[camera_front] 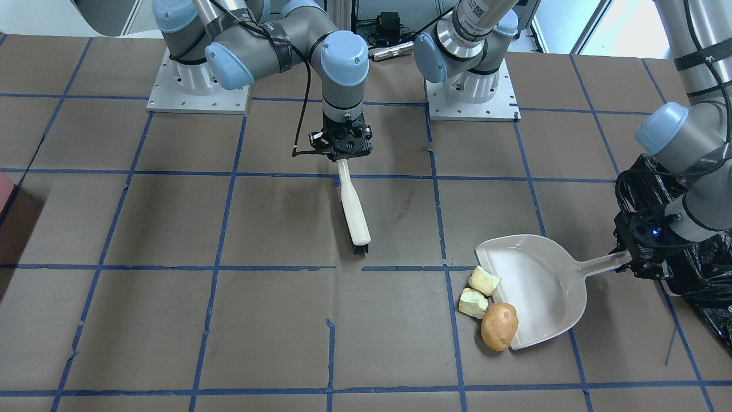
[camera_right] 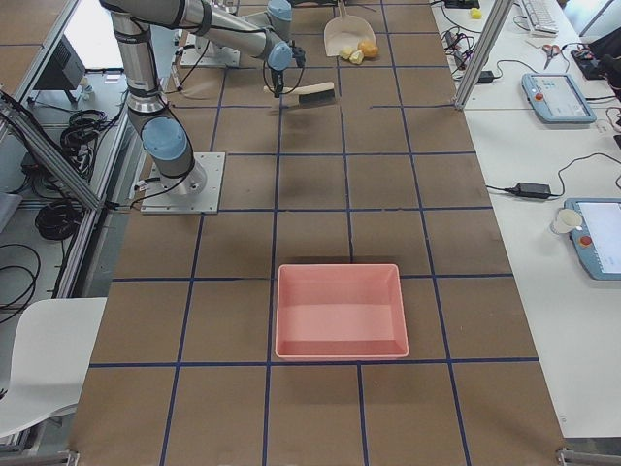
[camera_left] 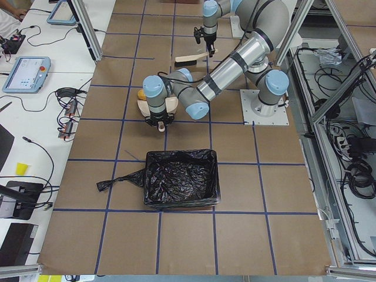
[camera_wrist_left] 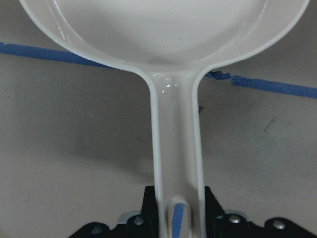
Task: Sweep and dump trash in nearest bin
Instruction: 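Grasp the white brush handle with the right gripper and lift it, then sweep the potato and chunks into the dustpan with the right gripper's brush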
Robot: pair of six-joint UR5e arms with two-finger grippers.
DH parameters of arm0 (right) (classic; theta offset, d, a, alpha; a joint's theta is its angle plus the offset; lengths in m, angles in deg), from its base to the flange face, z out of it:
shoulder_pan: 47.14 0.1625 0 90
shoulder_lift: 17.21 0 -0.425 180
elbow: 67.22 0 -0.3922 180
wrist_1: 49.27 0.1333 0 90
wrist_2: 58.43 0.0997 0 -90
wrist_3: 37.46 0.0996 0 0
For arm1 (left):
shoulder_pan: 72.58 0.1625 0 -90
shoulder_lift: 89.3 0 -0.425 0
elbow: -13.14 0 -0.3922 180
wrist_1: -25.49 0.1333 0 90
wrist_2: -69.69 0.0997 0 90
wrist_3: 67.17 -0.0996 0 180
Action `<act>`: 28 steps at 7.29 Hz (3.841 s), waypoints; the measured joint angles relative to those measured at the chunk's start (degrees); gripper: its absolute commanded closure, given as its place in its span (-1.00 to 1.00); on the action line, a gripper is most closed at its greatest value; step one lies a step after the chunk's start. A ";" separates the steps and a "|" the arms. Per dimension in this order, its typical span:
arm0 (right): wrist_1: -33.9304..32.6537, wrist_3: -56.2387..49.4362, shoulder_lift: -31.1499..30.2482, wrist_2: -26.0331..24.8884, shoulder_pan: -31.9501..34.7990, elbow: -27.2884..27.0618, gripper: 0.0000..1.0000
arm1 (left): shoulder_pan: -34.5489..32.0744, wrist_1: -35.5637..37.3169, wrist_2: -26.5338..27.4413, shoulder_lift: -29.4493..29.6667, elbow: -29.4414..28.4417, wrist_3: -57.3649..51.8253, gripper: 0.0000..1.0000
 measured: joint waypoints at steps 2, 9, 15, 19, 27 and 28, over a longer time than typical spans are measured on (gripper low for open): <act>-0.27 0.90 -0.15 -0.26 -0.47 1.79 0.97 | 0.03 0.00 0.29 -0.06 0.08 0.01 0.91; 12.37 33.00 12.12 4.84 -0.47 28.72 0.97 | 0.00 -0.08 0.37 -0.22 0.06 0.32 0.91; 21.06 40.05 31.40 4.09 2.68 54.71 0.97 | 0.00 -0.09 0.37 -0.23 0.03 0.45 0.91; 27.18 33.95 41.18 3.97 4.86 68.30 0.97 | 0.00 -0.05 0.34 -0.29 0.03 0.45 0.91; 26.80 1.51 41.81 4.63 14.05 72.13 0.95 | 0.03 -0.10 0.02 -0.59 0.17 0.45 0.91; 27.27 1.91 41.79 4.51 14.63 72.61 0.95 | 0.20 -0.28 -0.69 -0.54 0.31 0.45 0.91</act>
